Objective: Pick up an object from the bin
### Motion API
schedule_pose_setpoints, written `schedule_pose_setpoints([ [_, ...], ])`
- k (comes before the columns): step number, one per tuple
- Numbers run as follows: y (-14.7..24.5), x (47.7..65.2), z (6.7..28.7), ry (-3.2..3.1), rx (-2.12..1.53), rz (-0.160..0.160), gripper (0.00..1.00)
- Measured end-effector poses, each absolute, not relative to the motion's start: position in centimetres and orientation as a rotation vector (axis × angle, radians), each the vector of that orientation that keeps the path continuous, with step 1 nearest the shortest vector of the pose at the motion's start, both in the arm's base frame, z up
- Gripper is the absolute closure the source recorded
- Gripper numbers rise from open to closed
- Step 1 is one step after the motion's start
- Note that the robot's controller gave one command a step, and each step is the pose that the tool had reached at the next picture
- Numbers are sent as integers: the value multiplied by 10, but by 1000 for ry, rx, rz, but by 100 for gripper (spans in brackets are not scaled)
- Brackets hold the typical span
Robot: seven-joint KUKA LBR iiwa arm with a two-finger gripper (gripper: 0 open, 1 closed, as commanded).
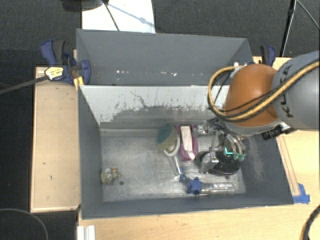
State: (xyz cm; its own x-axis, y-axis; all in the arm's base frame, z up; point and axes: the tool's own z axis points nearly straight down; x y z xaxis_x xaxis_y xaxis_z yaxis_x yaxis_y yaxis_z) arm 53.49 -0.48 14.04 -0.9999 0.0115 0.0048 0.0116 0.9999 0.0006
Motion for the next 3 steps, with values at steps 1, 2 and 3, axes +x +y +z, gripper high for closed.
schedule_pose_setpoints([
  [1,-74,517,71,-3134,-273,0,0],
  [2,-72,516,72,-3128,-266,-2,100],
  [3,-70,509,195,-3137,-286,0,100],
])
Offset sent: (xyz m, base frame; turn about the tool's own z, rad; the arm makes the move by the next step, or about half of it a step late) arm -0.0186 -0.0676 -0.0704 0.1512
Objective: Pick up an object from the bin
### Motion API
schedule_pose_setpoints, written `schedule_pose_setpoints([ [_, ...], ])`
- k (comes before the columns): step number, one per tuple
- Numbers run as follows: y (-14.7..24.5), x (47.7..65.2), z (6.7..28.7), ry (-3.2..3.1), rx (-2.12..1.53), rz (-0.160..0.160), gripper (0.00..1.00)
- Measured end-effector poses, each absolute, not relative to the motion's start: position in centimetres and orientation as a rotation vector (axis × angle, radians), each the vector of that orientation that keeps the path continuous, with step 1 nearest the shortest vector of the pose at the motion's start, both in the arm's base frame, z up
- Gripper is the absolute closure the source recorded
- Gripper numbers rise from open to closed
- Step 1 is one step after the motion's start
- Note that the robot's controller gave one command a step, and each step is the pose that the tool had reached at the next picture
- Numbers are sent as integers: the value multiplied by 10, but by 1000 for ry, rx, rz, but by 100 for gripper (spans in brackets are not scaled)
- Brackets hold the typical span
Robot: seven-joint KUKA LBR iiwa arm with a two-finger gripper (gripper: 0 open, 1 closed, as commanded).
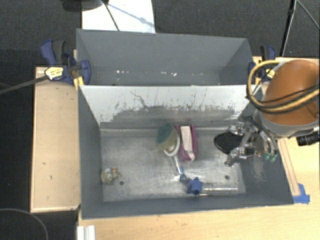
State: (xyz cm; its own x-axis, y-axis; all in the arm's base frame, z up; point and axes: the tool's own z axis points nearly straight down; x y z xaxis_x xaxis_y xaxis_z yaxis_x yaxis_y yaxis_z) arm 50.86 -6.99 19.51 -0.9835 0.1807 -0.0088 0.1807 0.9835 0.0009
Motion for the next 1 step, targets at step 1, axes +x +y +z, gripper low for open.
schedule_pose_setpoints([
  [1,-56,503,253,3130,-184,-1,100],
])
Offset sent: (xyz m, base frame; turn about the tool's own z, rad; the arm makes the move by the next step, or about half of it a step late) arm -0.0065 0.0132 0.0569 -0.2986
